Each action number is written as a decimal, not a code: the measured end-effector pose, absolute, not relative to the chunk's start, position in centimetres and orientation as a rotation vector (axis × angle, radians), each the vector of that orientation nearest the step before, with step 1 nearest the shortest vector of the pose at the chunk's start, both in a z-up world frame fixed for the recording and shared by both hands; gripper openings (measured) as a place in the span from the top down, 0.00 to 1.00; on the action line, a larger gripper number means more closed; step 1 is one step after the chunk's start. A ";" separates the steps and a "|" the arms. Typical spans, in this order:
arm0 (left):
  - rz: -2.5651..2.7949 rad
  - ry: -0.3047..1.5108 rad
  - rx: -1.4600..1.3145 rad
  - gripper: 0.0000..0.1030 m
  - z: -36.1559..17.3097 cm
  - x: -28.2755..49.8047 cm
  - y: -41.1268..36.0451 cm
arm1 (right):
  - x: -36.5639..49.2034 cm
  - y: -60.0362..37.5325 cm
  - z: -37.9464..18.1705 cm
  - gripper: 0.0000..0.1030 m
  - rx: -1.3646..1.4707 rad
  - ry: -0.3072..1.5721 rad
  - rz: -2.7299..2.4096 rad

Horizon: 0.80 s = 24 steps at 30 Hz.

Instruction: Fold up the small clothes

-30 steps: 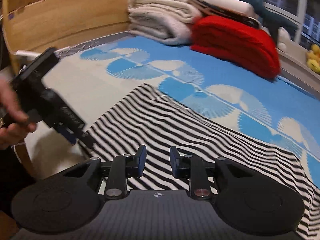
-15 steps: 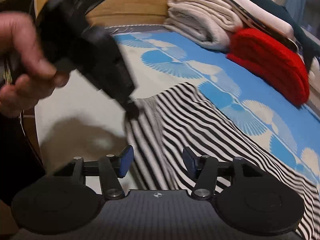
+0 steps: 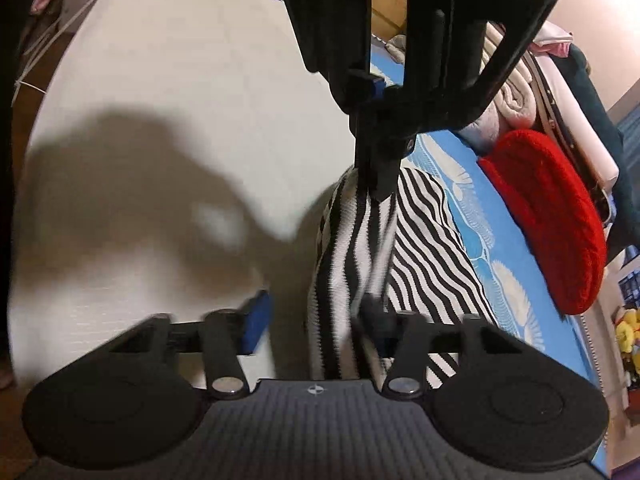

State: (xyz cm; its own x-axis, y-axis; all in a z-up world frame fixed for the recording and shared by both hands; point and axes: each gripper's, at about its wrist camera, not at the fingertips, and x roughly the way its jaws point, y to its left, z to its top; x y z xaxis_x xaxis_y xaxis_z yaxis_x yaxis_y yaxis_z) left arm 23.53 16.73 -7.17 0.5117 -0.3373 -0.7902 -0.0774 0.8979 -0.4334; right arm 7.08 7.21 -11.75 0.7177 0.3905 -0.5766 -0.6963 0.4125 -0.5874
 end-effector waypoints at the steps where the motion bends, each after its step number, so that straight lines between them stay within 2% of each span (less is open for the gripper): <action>1: -0.164 1.038 -0.460 0.95 -7.3 23.7 16.8 | 7.3 7.3 -11.6 0.80 -0.904 0.387 0.695; 2: -0.155 1.042 -0.473 0.91 -7.4 23.9 17.0 | 7.6 7.2 -11.3 0.84 -0.879 0.403 0.697; 3: -0.145 1.047 -0.491 0.72 -7.5 24.1 17.3 | 8.1 7.0 -10.8 0.84 -0.837 0.429 0.704; 4: -0.125 1.056 -0.532 0.39 -7.7 24.3 17.8 | 8.4 6.8 -10.3 0.85 -0.801 0.447 0.706; 6: -0.082 1.096 -0.630 0.07 -8.5 24.9 18.8 | 8.7 6.2 -9.4 0.86 -0.744 0.455 0.697; 10: -0.151 1.232 -0.843 0.07 -11.3 26.6 19.5 | 8.4 5.4 -7.7 0.87 -0.677 0.439 0.689; 14: -0.207 1.288 -0.880 0.07 -12.6 28.4 18.6 | 7.5 4.6 -6.5 0.89 -0.626 0.427 0.686; 15: -0.222 1.293 -0.888 0.11 -12.9 28.8 18.3 | 7.3 4.5 -6.2 0.89 -0.616 0.424 0.689; 17: -0.242 1.314 -0.886 0.25 -13.4 29.4 17.5 | 6.7 4.3 -5.8 0.90 -0.606 0.419 0.693; 18: -0.245 1.326 -0.872 0.39 -13.6 29.7 17.1 | 6.5 4.3 -5.7 0.91 -0.601 0.417 0.696; 19: -0.249 1.332 -0.845 0.62 -13.7 29.8 16.7 | 6.2 4.2 -5.6 0.91 -0.602 0.415 0.696; 20: -0.251 1.327 -0.823 0.73 -13.8 29.8 16.3 | 5.9 4.1 -5.5 0.91 -0.605 0.414 0.695; 22: -0.265 1.301 -0.785 0.85 -13.3 29.8 15.8 | 5.8 4.1 -5.6 0.92 -0.605 0.423 0.688; 24: -0.277 1.272 -0.759 0.86 -12.6 29.5 15.6 | 6.1 3.9 -5.6 0.92 -0.588 0.435 0.685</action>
